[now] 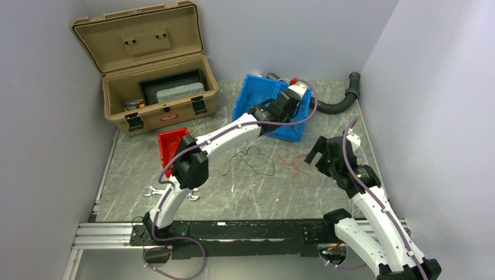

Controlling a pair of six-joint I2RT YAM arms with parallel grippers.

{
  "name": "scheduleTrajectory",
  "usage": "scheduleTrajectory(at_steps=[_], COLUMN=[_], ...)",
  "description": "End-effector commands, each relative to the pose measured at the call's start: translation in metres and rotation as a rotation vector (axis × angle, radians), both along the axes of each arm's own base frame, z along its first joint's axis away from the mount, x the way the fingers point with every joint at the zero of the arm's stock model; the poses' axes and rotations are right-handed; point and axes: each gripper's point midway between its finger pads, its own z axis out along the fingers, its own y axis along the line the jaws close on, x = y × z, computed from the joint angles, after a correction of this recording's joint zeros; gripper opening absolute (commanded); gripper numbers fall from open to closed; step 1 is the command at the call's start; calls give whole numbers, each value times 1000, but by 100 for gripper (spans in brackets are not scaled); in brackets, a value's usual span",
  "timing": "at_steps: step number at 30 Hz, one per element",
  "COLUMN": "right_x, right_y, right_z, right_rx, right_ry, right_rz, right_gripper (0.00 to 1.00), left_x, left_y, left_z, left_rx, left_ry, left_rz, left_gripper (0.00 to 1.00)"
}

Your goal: Untangle the cables

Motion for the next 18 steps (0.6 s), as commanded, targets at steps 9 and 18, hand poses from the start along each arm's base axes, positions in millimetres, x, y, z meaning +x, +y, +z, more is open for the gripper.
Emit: scheduleTrajectory(at_steps=[9,18], right_x=[6,6], right_y=[-4,-4], right_z=[10,8], right_rx=[-4,-5], right_ry=[-45,-42], right_rz=[-25,-30], right_gripper=[100,100], left_x=[6,3], left_y=[-48,-67], left_z=[27,16], left_rx=[-287,-548], left_ry=[77,272], left_rz=[-224,-362], left_gripper=[0,0])
